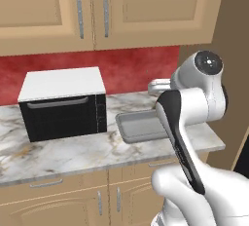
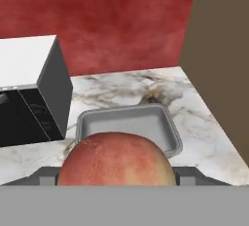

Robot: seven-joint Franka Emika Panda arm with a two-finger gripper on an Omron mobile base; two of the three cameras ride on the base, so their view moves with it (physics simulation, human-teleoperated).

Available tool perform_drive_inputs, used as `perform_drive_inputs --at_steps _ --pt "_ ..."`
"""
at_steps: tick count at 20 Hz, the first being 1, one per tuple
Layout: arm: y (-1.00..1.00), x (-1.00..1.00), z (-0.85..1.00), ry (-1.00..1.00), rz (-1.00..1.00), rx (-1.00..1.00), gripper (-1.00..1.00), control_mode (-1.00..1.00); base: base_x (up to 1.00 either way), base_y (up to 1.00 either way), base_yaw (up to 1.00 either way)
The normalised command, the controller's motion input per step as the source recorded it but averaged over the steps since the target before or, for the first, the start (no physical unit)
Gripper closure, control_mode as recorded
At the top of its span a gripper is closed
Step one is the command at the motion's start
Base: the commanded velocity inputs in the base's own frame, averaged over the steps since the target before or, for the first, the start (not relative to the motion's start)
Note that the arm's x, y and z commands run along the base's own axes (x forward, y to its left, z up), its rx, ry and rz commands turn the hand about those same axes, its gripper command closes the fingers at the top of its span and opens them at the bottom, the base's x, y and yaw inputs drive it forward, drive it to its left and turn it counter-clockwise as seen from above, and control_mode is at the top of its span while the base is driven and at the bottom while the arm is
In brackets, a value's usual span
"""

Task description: Pick the peach and pear from the fridge and place them inside the tupperware on the counter.

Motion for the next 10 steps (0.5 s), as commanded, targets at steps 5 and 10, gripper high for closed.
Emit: perform_drive_inputs --at_steps 5,10 --pt "-0.15 0.17 -0.77 0.23 0.00 -0.01 1.00 -1.00 0.00 0.00 0.00" --pt "-0.03 0.23 -0.76 0.17 0.00 -0.03 1.00 -1.00 0.00 0.00 0.00"
